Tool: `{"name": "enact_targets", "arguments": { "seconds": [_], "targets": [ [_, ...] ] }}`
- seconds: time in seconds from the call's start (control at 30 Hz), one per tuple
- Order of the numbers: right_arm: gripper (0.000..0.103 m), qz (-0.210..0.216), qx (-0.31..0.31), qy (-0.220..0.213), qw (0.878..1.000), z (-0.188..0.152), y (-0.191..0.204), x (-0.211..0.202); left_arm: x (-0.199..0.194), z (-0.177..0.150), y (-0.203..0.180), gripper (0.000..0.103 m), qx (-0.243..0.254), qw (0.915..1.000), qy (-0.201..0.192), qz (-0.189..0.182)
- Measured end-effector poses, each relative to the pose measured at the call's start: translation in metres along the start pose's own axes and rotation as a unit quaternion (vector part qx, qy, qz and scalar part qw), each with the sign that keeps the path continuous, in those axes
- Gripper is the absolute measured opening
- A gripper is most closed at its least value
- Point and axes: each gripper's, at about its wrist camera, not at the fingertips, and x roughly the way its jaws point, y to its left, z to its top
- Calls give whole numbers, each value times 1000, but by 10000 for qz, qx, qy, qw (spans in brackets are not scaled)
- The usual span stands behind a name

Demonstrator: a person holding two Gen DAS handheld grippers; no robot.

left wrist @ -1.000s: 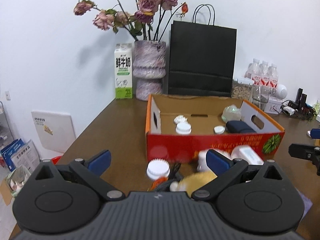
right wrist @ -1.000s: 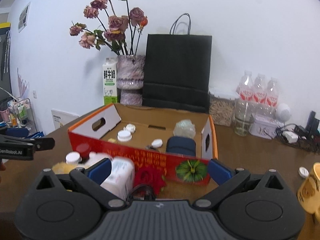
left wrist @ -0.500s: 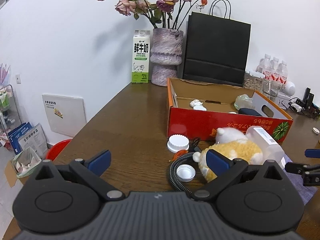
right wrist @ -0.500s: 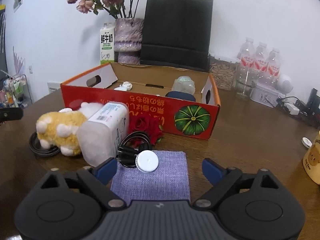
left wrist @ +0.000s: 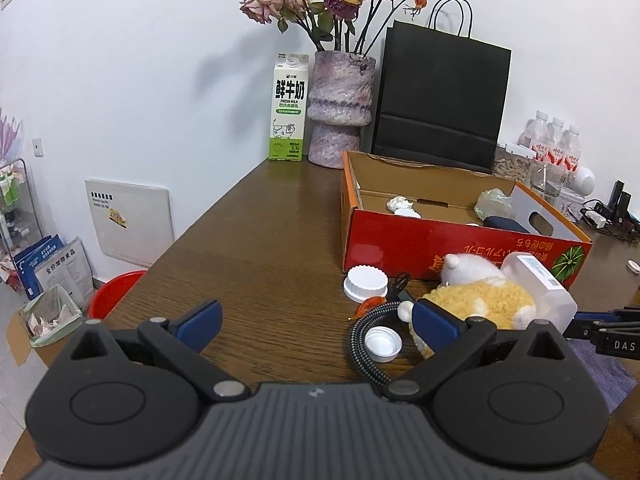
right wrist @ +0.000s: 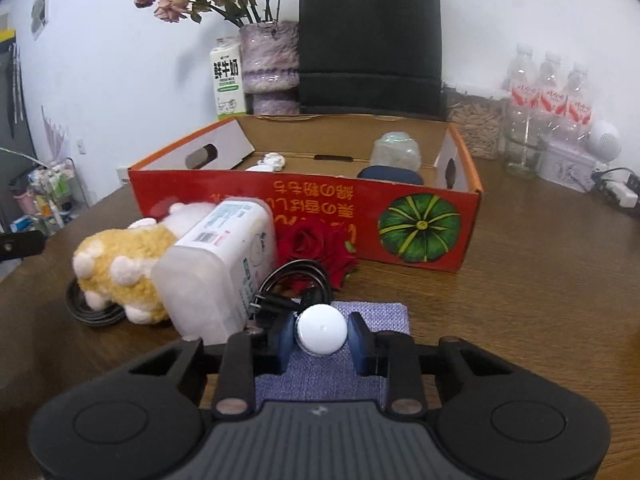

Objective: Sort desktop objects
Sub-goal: 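Grasp the large ridged white cap with the left gripper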

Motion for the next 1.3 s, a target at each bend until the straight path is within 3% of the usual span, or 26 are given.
{"name": "enact_targets", "arguments": {
  "seconds": [0.43, 0.67, 0.8, 1.07, 1.3],
  "targets": [
    [28, -63, 51, -189, 9998, 2, 0, -8, 7, 5, -8, 103, 94, 10000, 25, -13],
    [28, -233, 58, -422, 9988, 18, -5, -19, 28, 26, -15, 103, 213, 9997, 136, -3],
    [28, -370, 119, -507, 9980, 31, -11, -20, 52, 37, -18, 103, 253, 9989, 385, 38],
    [28, -550, 199, -491, 9971, 41, -15, -7, 98, 41, -27, 82, 233, 9961, 852, 15],
    [28, -545, 291, -387, 9973, 36, -21, 3, 116, 38, -33, 75, 270, 9941, 1045, -92]
  ]
}}
